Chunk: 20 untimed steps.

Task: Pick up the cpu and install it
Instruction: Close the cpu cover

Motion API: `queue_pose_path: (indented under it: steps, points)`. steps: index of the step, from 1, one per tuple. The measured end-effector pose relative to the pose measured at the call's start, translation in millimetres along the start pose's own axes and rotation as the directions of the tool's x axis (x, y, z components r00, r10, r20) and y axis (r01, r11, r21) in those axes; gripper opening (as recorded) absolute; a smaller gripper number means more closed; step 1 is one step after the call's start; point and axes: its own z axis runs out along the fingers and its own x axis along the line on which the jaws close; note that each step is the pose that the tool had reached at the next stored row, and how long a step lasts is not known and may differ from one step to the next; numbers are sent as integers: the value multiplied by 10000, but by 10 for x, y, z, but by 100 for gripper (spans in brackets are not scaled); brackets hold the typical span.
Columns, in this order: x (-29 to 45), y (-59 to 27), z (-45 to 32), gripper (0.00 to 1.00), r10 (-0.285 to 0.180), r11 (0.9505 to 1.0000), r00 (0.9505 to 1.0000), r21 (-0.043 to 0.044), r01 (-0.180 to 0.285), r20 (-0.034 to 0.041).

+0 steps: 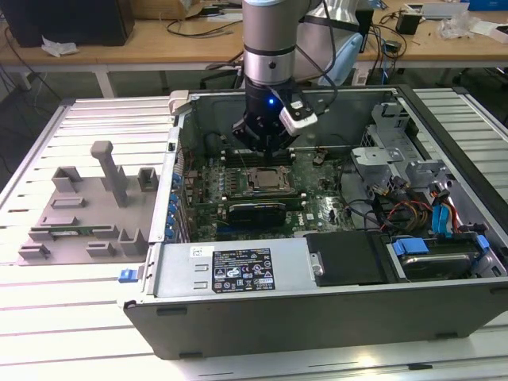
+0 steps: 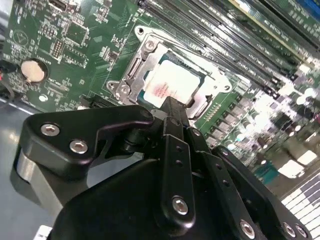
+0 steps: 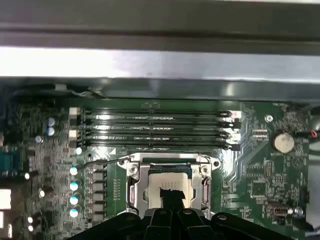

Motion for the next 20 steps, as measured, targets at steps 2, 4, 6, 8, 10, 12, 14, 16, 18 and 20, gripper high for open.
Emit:
queue_pose_path:
  steps: [2,4,6,8,10,12,14,16,18,20]
  points:
    - [3,-23,10,11,-363,9993,9993,-10,363,10]
    - [3,-23,10,11,-367,9993,9993,-9,367,9]
    - [4,-26,17,11,-372,9993,9993,-8,372,9]
    - [6,-25,25,11,-372,9993,9993,-8,372,9]
    - [11,-24,39,11,-371,9993,9993,-9,371,9]
    - [17,-24,50,11,-372,9993,9993,-7,372,8]
    - [17,-24,50,11,-372,9993,9993,-6,372,8]
    - [22,-32,76,11,-368,9993,9993,-9,369,10]
    - [30,-41,104,11,-371,9993,9993,-9,371,10]
    - [48,-50,137,11,-371,9993,9993,-8,371,10]
